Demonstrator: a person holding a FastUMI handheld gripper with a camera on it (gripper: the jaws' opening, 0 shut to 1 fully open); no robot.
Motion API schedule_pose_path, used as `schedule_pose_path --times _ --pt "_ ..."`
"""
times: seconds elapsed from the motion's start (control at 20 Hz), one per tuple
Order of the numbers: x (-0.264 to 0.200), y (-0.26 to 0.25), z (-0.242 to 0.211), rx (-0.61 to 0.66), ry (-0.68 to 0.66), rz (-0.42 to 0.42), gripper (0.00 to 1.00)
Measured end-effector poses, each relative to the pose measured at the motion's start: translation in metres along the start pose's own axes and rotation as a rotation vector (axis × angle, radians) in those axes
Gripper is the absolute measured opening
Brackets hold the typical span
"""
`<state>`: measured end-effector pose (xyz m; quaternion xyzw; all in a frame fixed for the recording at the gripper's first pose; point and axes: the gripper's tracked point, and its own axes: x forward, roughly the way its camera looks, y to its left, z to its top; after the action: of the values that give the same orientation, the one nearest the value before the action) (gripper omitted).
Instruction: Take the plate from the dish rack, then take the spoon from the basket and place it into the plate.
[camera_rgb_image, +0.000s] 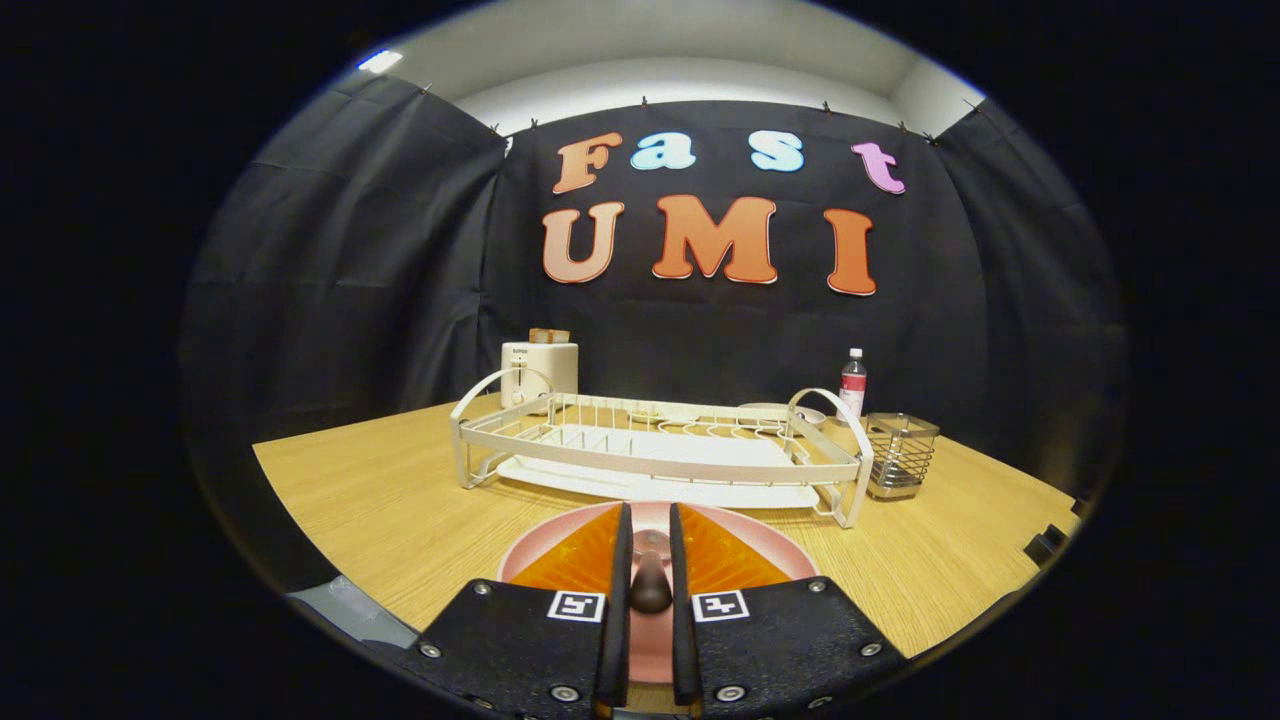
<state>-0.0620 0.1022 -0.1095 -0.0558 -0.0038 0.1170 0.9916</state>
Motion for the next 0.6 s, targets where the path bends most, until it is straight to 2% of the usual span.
schedule_pose_path --times 0.1,0.2,0.25,0.3,0.35,0.4,0.45,0.6 --pt "-0.001 -0.001 -0.005 0.009 0.021 -0.002 0.2" --pt "-0.002 -0.006 -0.004 0.023 0.031 -0.005 0.36" --pt "-0.002 -0.009 -0.003 0.033 0.036 -0.004 0.52" --pt "-0.001 -0.012 -0.001 0.043 0.036 -0.008 0.59" --pt "-0.003 -0.017 0.003 0.049 0.037 -0.016 0.74" --pt "-0.003 -0.023 0.005 0.056 0.039 -0.025 0.81" --pt "-0.004 -0.029 0.008 0.06 0.042 -0.035 0.92" --pt "-0.005 -0.048 0.017 0.068 0.061 -0.061 0.97"
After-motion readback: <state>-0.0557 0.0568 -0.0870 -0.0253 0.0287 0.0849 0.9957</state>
